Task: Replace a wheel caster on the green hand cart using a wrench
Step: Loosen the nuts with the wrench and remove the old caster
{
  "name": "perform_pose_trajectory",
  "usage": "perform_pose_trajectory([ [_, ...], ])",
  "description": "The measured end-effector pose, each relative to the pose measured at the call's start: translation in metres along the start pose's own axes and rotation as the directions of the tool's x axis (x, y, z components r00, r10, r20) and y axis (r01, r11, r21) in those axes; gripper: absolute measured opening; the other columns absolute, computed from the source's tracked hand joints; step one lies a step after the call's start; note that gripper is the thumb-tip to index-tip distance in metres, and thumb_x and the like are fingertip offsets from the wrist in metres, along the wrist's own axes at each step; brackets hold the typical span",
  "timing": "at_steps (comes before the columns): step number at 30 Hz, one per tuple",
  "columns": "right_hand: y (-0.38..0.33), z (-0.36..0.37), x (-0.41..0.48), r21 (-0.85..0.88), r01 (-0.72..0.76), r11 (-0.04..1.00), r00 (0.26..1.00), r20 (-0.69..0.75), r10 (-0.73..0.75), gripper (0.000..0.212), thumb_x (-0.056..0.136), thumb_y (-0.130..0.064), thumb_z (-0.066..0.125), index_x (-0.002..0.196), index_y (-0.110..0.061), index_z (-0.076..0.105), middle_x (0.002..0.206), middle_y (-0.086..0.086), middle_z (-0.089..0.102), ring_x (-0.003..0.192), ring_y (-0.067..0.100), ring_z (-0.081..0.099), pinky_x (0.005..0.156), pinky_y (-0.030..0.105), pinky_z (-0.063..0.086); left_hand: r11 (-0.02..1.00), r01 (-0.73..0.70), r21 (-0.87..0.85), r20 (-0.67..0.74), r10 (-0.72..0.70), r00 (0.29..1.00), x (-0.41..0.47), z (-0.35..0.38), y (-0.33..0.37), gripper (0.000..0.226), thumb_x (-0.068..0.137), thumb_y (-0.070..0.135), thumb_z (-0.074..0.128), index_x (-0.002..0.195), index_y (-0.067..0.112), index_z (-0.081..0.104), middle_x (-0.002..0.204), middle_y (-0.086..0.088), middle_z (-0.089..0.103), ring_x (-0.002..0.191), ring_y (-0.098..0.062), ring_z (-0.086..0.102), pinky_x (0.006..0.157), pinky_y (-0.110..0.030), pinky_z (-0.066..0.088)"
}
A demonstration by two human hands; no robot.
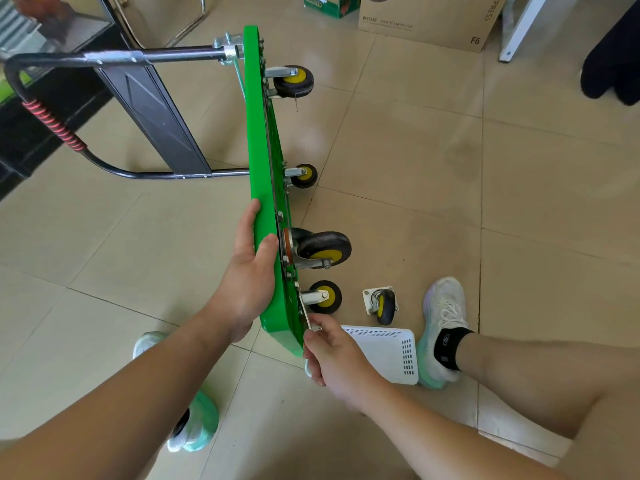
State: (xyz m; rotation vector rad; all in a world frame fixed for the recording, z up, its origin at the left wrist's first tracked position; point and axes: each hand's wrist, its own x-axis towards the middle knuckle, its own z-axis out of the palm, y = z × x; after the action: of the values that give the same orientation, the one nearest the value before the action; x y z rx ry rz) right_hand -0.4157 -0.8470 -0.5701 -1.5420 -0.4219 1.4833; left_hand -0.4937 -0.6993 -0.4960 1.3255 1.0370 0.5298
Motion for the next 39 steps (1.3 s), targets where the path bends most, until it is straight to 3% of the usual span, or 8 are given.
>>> perform_pose_trajectory([
  [12,-0.026,0.014,-0.001,0.152,-0.059,0.987,0.998,0.036,0.054,0.015,0.105,-0.016,0.047,0.118,-0.017,0.055,0.068,0.001,0.048,0.047,0.011,0.037,0.043,0.02,0.026,1.0,0.0,0.0,0.0,0.0,1.0,0.001,0.001,0.0,0.051,0.111,0.03,0.036,0.148,0.064,0.023,0.142,0.008,0.057,0.121,-0.023,0.063,0.102,-0.054,0.053],
  [17,-0.005,0.004,0.016,-0.013,-0.005,1.0,1.0,0.029,0.005,0.022,0.107,-0.018,0.044,0.124,-0.028,0.054,0.08,0.003,0.051,0.046,0.009,0.041,0.048,0.024,0.034,1.0,-0.001,-0.002,-0.004,0.001,1.0,0.002,0.0,-0.002,0.051,0.111,0.031,0.036,0.148,0.063,0.024,0.139,0.008,0.06,0.12,-0.024,0.064,0.102,-0.054,0.053],
  [22,0.016,-0.003,0.05,-0.243,0.113,0.964,0.992,-0.03,-0.124,0.031,0.106,-0.013,0.043,0.121,-0.037,0.053,0.091,0.005,0.064,0.07,0.01,0.054,0.067,0.025,0.045,1.0,-0.008,-0.003,-0.018,0.008,1.0,0.004,0.0,-0.006,0.05,0.11,0.032,0.037,0.146,0.065,0.025,0.14,0.01,0.06,0.121,-0.021,0.064,0.105,-0.053,0.052],
  [24,0.016,-0.006,0.061,-0.333,0.177,0.926,0.978,-0.042,-0.202,0.03,0.104,-0.008,0.044,0.119,-0.033,0.053,0.099,0.002,0.068,0.079,0.003,0.06,0.072,0.016,0.046,1.0,-0.019,0.0,-0.025,0.019,1.0,0.005,0.001,-0.007,0.05,0.11,0.032,0.037,0.143,0.067,0.027,0.14,0.01,0.06,0.123,-0.021,0.063,0.106,-0.053,0.05],
  [27,0.014,-0.011,0.065,-0.391,0.206,0.897,0.973,-0.019,-0.231,0.029,0.103,-0.003,0.046,0.12,-0.025,0.054,0.094,-0.01,0.065,0.079,-0.011,0.059,0.069,0.005,0.042,1.0,-0.023,-0.004,-0.017,0.023,1.0,0.006,0.0,-0.007,0.049,0.107,0.035,0.039,0.132,0.076,0.029,0.141,0.009,0.059,0.123,-0.023,0.062,0.106,-0.054,0.05],
  [30,0.023,-0.02,0.054,-0.332,0.153,0.931,0.986,-0.019,-0.169,0.031,0.103,-0.003,0.044,0.11,-0.031,0.054,0.087,-0.001,0.061,0.074,0.007,0.056,0.073,0.016,0.046,0.999,-0.025,-0.02,-0.014,0.025,1.0,0.006,-0.001,-0.007,0.05,0.108,0.034,0.038,0.131,0.077,0.029,0.14,0.009,0.06,0.121,-0.025,0.064,0.104,-0.054,0.052],
  [33,0.031,-0.03,0.036,-0.355,0.067,0.933,0.995,-0.048,-0.09,0.032,0.103,-0.009,0.048,0.114,-0.038,0.055,0.083,0.001,0.059,0.069,0.012,0.055,0.068,0.024,0.048,0.999,-0.019,-0.028,-0.002,0.019,1.0,0.004,0.0,-0.005,0.051,0.111,0.03,0.037,0.142,0.07,0.026,0.141,0.01,0.059,0.121,-0.024,0.064,0.103,-0.054,0.053],
  [39,0.016,-0.021,0.013,-0.282,0.064,0.957,0.998,0.01,-0.064,0.022,0.105,-0.013,0.045,0.122,-0.024,0.056,0.074,0.001,0.053,0.049,0.008,0.047,0.048,0.018,0.04,1.0,-0.011,-0.02,0.003,0.011,1.0,0.003,0.0,-0.003,0.051,0.11,0.031,0.038,0.141,0.07,0.027,0.142,0.007,0.058,0.121,-0.028,0.064,0.102,-0.057,0.052],
])
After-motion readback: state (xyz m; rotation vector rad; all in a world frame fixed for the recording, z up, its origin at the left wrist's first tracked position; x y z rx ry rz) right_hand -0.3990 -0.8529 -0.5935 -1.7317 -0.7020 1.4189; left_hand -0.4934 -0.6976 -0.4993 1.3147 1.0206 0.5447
